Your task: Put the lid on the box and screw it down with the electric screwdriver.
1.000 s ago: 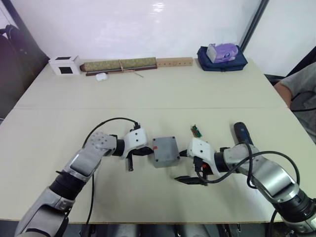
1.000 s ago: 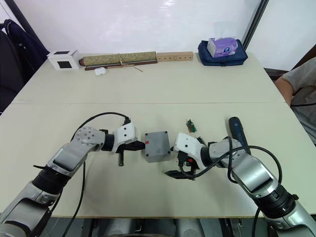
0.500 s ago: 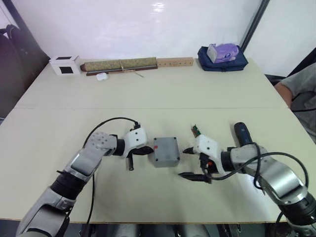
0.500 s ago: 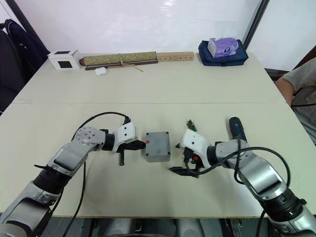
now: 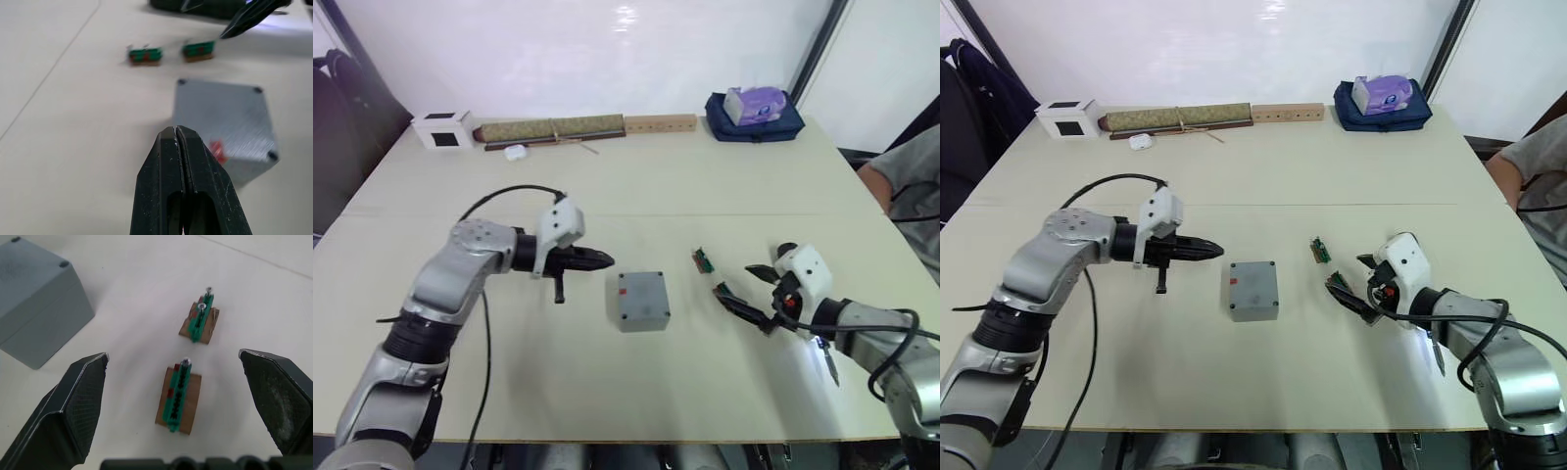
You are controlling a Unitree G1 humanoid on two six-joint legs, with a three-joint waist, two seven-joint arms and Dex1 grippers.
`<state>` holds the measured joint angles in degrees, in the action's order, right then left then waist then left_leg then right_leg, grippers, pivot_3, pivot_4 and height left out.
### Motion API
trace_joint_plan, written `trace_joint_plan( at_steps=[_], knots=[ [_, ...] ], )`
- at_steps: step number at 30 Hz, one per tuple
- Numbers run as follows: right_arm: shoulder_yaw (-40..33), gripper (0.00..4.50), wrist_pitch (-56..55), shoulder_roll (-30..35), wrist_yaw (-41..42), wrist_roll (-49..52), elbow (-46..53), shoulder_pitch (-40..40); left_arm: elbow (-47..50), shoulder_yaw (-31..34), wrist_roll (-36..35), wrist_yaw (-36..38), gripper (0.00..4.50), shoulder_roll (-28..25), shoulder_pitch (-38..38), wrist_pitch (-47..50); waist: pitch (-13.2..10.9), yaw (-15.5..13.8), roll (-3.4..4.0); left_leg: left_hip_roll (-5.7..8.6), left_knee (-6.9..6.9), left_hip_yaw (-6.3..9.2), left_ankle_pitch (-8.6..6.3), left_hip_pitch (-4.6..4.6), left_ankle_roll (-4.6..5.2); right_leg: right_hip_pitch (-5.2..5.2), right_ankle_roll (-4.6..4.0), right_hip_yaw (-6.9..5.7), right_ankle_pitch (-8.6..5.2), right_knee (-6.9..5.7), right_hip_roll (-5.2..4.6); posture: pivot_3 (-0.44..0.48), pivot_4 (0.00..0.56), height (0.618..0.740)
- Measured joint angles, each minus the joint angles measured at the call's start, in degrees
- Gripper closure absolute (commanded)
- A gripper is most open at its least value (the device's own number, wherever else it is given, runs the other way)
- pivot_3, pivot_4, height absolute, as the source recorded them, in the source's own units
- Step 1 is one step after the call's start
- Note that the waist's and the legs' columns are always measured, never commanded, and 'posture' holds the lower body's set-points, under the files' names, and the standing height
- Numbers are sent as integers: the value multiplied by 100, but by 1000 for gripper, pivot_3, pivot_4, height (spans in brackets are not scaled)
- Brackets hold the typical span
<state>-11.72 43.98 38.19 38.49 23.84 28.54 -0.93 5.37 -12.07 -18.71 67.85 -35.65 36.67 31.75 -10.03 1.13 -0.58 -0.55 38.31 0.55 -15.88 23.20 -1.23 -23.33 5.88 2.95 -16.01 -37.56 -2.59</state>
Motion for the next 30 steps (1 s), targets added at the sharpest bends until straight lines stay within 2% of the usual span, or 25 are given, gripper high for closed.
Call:
trace_joint_plan(
  at_steps=[2, 5, 17, 30],
  knots=[
    [84, 1069, -103, -80, -102, -68, -111, -1, -81, -70, 34, 31, 4500, 33, 34, -61, 0, 7, 1, -4, -5, 0, 0, -5, 0, 0, -2, 0, -1, -2, 5, 0, 150, 740],
    [276, 2204, -211, -150, -232, -183, -313, -18, -104, -83, 68, 61, 4500, 60, 47, -91, 0, -17, 1, -6, -5, 1, 0, -2, 0, -2, -2, 0, -1, -2, 4, 0, 150, 740],
    [455, 2204, -379, -295, -418, -246, -759, -406, -36, -126, 60, 71, 4500, 86, 35, -67, 0, -33, 1, -3, -3, 0, 1, 0, -1, -1, -1, 1, -1, -2, -2, 0, 150, 740],
    [490, 2204, -390, -247, -320, -262, -810, -351, 11, -133, 54, 65, 4500, 6, -43, 40, 0, -34, 1, -3, -3, 0, 1, 0, -1, -1, -1, 0, -1, -2, -2, 0, 150, 740]
  ],
)
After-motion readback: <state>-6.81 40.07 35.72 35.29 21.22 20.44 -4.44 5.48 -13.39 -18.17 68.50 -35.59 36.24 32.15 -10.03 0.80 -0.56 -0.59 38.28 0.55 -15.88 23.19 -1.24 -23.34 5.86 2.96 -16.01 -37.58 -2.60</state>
